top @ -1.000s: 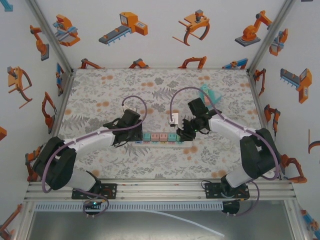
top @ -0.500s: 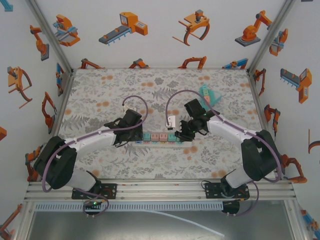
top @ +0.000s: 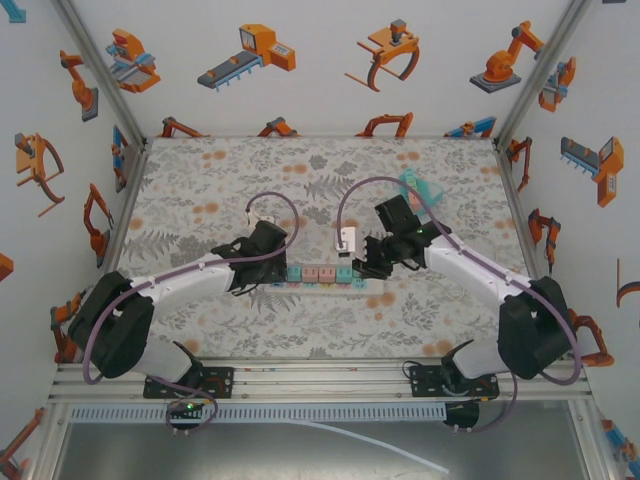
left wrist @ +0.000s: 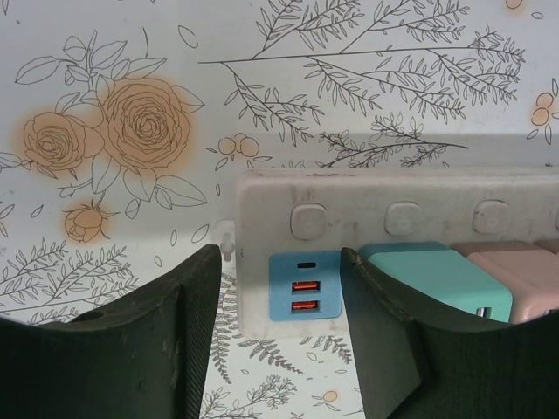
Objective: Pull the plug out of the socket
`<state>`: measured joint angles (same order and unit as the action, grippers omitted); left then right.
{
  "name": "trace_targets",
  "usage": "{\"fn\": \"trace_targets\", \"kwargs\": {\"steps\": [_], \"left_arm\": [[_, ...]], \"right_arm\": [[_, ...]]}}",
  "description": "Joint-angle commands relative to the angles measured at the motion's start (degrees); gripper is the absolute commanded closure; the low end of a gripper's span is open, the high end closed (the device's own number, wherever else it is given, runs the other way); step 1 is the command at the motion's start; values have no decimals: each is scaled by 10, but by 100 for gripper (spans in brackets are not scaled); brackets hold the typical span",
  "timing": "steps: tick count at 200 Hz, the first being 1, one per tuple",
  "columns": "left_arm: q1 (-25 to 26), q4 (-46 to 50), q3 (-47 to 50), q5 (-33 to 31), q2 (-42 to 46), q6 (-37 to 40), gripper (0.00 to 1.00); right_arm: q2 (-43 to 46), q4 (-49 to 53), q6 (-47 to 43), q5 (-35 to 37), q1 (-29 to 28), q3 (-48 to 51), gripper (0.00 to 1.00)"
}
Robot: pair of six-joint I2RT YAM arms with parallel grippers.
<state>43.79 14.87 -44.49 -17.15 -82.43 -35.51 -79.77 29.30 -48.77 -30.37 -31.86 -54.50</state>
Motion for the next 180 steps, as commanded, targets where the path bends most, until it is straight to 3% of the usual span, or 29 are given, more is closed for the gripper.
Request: {"fn": "trace_targets", "kwargs": {"steps": [1,21,36,67,92,132,180], "left_arm": [[8,97,17,9,-3,0,44],[8,106,-1,1,12,4,42],[8,116,-16,-12,22,10,40],[8,126,-39,-28,56,26,36],[8,124,-47,-21,109,40,34],[8,38,2,117,253,106,24],[16,-3,27,308,365,160,16]], "right_arm": [[58,-77,94,-47,-10,1,90],[114,-167,254,-2,-10,39,88],[156,-211,398,73,-10,63,87],[228,-145,615,197,-10,64,88],[282,-115,758,216,-10,91,90],[354,-97,937,215,-10,160,90],[400,-100,1061,193,-11,245,90]]}}
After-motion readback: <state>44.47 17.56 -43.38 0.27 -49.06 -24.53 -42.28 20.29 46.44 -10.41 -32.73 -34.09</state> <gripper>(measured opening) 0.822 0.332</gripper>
